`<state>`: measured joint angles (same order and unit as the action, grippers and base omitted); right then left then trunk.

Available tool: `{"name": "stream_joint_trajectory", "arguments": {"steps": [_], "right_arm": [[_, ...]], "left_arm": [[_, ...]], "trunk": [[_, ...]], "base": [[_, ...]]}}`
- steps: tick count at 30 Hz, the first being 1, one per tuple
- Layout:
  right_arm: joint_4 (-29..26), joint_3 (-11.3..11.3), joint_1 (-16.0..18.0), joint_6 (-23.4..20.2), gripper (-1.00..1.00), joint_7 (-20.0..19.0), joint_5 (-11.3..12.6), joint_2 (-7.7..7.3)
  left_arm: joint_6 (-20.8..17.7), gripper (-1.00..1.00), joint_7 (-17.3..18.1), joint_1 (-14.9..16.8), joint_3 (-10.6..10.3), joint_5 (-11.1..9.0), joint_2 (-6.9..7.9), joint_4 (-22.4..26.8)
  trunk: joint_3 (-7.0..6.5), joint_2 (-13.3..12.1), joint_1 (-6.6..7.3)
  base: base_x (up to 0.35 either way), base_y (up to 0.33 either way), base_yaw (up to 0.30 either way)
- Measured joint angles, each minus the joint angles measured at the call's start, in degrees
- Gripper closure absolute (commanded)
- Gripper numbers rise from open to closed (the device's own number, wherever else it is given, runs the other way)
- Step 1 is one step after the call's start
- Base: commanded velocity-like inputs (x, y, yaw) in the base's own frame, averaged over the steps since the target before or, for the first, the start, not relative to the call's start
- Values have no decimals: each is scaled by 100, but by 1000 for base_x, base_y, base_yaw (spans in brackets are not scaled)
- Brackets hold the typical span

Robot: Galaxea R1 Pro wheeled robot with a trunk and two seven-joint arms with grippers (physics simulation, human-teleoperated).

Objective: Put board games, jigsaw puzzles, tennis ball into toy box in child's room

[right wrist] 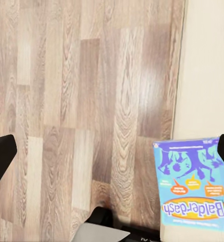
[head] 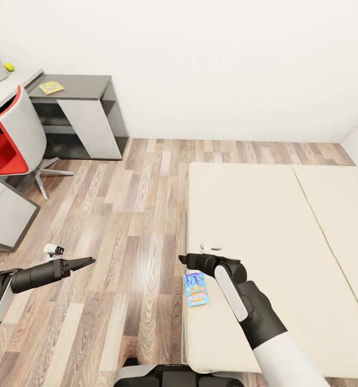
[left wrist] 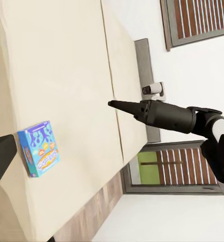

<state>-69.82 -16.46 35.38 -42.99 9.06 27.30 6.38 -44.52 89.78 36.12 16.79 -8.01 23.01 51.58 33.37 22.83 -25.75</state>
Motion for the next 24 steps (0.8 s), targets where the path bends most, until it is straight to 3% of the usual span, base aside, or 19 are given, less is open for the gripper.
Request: {"name": "stream_joint_trajectory", "arguments": {"steps": [10,24], "right_arm": [[6,0,0,0,-100,-1,-3,21],[14,-12,1,129,-100,-4,2,30]], "left_arm": [[1,-100,0,-1,0,-1,0,0],[-2,-100,-1,-2,1,-2,1,1]], "trunk": [[-79,0,0],[-208,0,0]], "base": [[0,0,-150],[0,0,-14]]}}
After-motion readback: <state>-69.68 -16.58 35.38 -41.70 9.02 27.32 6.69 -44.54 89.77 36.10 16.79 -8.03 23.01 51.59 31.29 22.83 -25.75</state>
